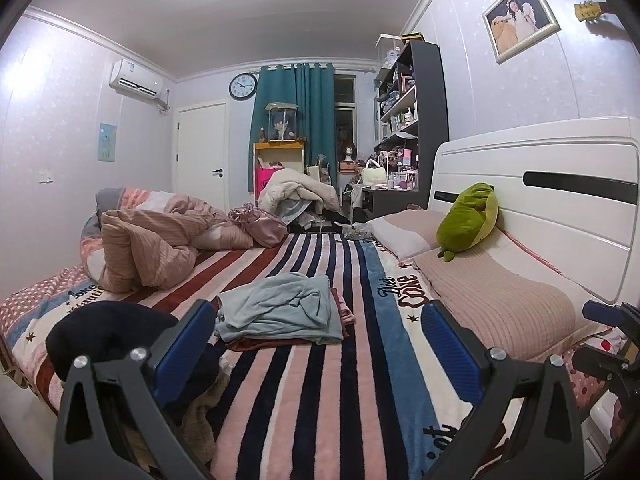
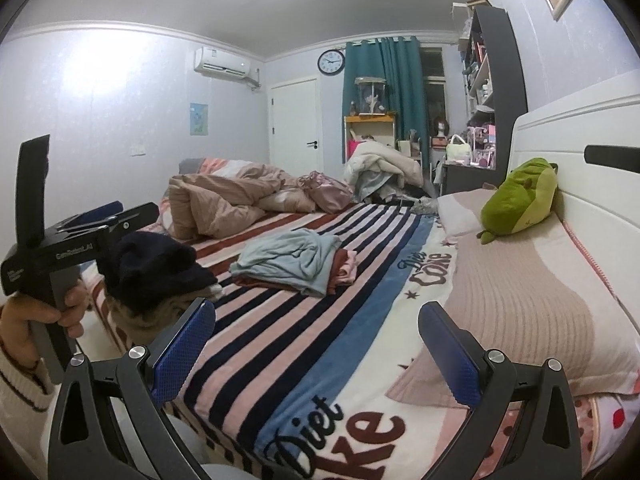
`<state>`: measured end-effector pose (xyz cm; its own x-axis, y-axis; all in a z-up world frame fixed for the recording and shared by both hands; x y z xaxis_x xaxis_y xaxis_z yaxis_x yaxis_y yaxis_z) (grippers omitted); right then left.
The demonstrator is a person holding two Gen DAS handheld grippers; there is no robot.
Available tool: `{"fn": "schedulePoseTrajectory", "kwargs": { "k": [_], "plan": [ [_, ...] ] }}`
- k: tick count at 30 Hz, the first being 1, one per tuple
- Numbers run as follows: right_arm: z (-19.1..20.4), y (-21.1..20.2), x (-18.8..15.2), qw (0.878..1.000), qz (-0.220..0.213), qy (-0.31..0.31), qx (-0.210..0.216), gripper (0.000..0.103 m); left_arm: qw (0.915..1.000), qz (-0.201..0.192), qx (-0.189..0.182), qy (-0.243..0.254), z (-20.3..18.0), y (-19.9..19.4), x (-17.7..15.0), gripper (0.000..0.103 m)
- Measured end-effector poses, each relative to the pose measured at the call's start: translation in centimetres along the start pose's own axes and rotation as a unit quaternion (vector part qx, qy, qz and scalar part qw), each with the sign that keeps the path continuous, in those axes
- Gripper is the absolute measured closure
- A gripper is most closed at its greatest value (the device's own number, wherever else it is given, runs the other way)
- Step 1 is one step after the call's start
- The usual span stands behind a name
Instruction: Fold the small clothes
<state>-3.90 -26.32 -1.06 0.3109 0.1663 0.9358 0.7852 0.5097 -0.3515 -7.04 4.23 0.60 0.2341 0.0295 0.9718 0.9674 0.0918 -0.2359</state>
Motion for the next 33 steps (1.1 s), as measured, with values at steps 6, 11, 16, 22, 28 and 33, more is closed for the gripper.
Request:
{"fn": "schedulePoseTrajectory", "kwargs": {
  "k": [6,11,16,22,28,33],
  "plan": [
    [0.1,-0.1,-0.1,1.0,0.001,-0.002,0.004,0.001,1.0,-0.001,0.001,0.002,-0.1,-0.2,0.1,0.001],
    [0.1,-0.2,-0.1,1.0,-0.001,-0.001,0.002,0.001,1.0,-0.001,0.0,0.002,-0.2,-0.3,0.1,0.001],
    [0.1,-0.4,0.0,1.0,-0.002,0.007,0.0,0.001,1.0,-0.001,-0.002,0.002,-0.4,-0.5,0.1,0.001],
    [0.0,-0.7,0.0,1.0,-0.004,0.008,-0.002,0.001,1.0,-0.001,0.0,0.005,-0.6,-0.6,0.1,0.001],
    [0.0,-0.9,0.2,1.0,-0.006,0.007,-0.004,0.001,1.0,-0.001,0.0,0.005,-0.7,-0.5,0.1,0.001],
    [0.0,-1.1,0.5,1.0,-0.005,0.011,-0.012,0.001,1.0,-0.001,-0.002,0.003,-0.6,-0.5,0.1,0.001]
  ]
}}
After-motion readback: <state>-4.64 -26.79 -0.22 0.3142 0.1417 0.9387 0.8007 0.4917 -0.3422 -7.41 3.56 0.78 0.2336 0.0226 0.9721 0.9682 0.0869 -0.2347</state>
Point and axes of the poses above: each gripper's, at about its wrist camera, not at the fingertips, and y roughly the way its jaws point, z to its left, x to its top, the point moved 2 cm from there along y, roughly the way its jaws point, and after that the axes turned 2 degrees about z, right-handed, at the moved point
